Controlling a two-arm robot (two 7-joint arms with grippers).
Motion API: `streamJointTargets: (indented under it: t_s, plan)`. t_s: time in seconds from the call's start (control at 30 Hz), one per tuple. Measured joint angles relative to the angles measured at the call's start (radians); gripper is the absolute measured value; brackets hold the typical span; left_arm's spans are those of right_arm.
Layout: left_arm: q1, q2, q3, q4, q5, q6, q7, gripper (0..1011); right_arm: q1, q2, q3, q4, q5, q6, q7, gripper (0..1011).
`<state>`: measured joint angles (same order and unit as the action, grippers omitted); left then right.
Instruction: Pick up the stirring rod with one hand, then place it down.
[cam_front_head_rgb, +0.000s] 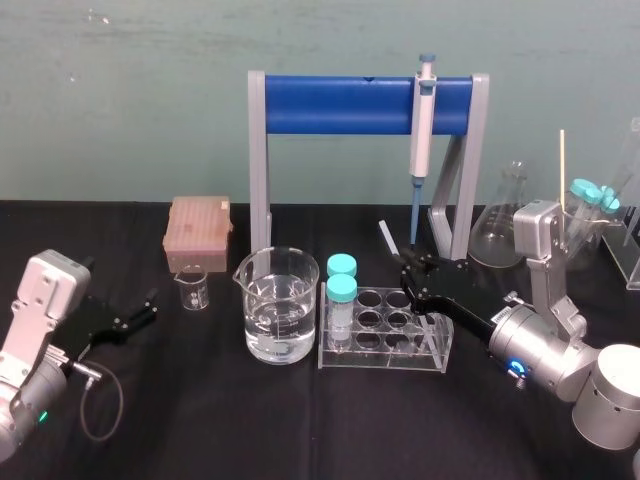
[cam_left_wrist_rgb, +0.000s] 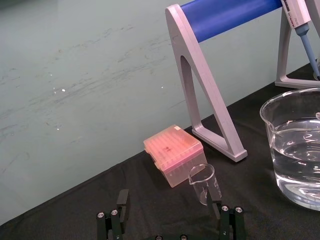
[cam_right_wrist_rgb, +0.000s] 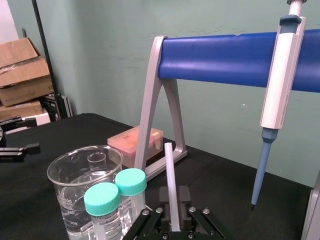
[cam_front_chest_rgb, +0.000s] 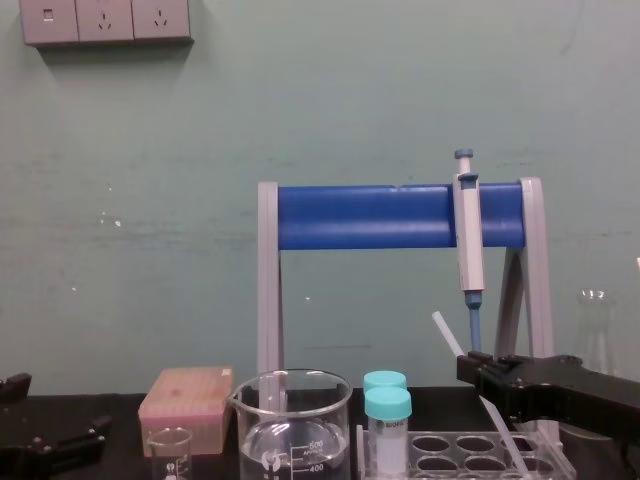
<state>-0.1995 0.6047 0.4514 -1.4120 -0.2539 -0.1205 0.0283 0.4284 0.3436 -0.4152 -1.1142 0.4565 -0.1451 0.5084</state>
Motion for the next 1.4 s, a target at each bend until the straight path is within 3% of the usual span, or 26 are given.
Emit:
streamJointTargets:
  t_s: [0.03, 0.13, 0.47, 0.6, 0.87, 0.9, 0.93, 1.07, 1.23, 1.4]
  plan:
    - [0.0, 0.0, 0.0, 0.0, 0.0, 0.0, 0.0, 1000, 0.0, 0.0, 0.0, 0.0, 0.0, 0.0, 0.0, 127]
    - [0.0, 0.0, 0.0, 0.0, 0.0, 0.0, 0.0, 1000, 0.0, 0.0, 0.0, 0.0, 0.0, 0.0, 0.0, 64]
    - [0.0, 0.0, 0.0, 0.0, 0.0, 0.0, 0.0, 1000, 0.0, 0.0, 0.001, 0.0, -0.001, -0.001, 0.0, 57]
    - [0.0, 0.0, 0.0, 0.0, 0.0, 0.0, 0.0, 1000, -0.005, -0.004, 0.013, -0.008, -0.019, -0.034, -0.005, 57]
    - [0.0, 0.0, 0.0, 0.0, 0.0, 0.0, 0.0, 1000, -0.016, -0.012, 0.041, -0.058, -0.1, -0.177, -0.054, 57]
    - [0.0, 0.0, 0.0, 0.0, 0.0, 0.0, 0.0, 1000, -0.018, -0.017, 0.05, -0.075, -0.129, -0.228, -0.073, 57]
    - [0.0, 0.0, 0.0, 0.0, 0.0, 0.0, 0.0, 1000, -0.018, -0.017, 0.05, -0.075, -0.129, -0.228, -0.073, 57]
    - [0.0, 0.0, 0.0, 0.0, 0.0, 0.0, 0.0, 1000, -0.021, -0.032, 0.071, -0.094, -0.167, -0.324, -0.1, 57]
    - [0.0, 0.0, 0.0, 0.0, 0.0, 0.0, 0.0, 1000, -0.027, -0.066, 0.107, -0.076, -0.16, -0.427, -0.114, 57]
    - [0.0, 0.0, 0.0, 0.0, 0.0, 0.0, 0.0, 1000, -0.032, -0.086, 0.132, -0.044, -0.104, -0.463, -0.085, 57]
